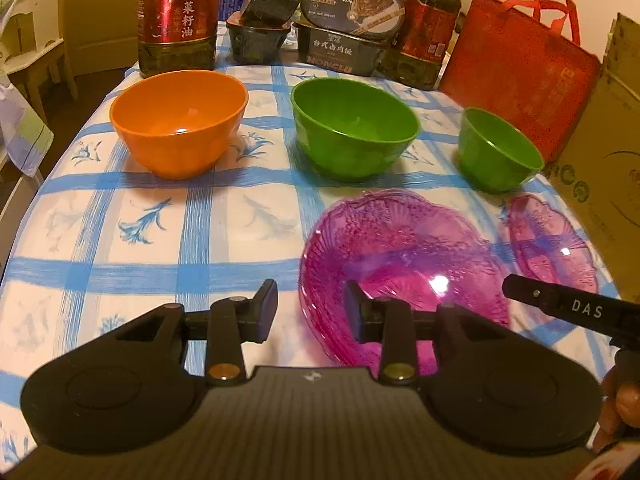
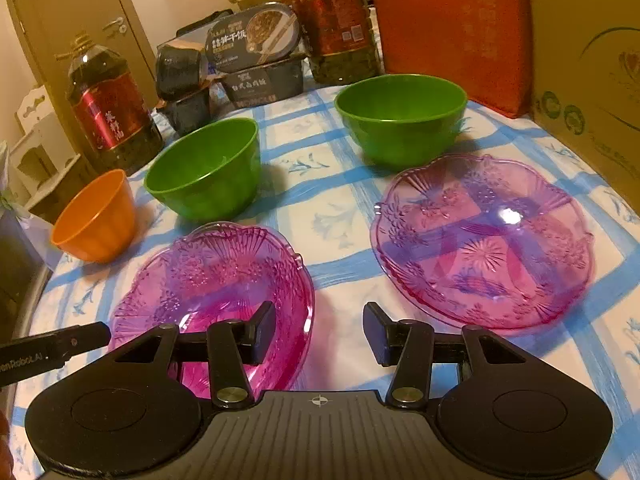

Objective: Organize plates and bowls
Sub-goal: 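Open both tools to release the stacked plate, then move both tools toward the remaining single pink plate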

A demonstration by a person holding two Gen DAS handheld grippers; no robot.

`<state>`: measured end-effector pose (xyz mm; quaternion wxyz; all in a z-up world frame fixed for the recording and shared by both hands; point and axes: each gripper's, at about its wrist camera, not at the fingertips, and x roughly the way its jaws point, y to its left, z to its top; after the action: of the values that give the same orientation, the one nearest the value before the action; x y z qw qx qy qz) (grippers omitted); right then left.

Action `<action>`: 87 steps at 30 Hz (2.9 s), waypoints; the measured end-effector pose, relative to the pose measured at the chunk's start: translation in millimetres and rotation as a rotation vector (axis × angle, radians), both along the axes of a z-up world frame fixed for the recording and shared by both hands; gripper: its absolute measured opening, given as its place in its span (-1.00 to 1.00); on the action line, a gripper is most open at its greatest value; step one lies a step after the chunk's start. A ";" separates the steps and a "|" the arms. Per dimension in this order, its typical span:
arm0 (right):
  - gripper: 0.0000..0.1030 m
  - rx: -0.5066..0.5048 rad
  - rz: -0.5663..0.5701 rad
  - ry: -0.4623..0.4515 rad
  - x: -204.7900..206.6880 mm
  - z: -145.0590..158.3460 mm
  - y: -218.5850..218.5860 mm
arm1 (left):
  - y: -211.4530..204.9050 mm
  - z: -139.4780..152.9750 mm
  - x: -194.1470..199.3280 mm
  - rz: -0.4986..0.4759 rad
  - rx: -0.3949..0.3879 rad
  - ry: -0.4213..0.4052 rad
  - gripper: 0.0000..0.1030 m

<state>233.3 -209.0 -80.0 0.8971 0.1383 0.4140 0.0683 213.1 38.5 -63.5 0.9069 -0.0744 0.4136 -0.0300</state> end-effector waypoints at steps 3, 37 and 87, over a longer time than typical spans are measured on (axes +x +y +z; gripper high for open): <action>-0.05 0.001 -0.004 0.001 -11.6 7.4 -3.9 | -4.6 7.6 -14.4 0.007 -0.010 -0.006 -0.37; 0.24 0.014 -0.109 0.014 -139.6 49.7 -93.3 | -95.1 34.8 -138.6 0.005 -0.072 0.032 0.32; 0.27 0.005 -0.224 0.026 -68.7 24.7 -208.8 | -207.1 11.6 -33.5 -0.011 -0.176 0.058 0.49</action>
<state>164.6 -417.8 -55.3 0.8934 0.1869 0.4072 -0.0330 179.6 -168.6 -51.9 0.8843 -0.1525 0.4359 -0.0691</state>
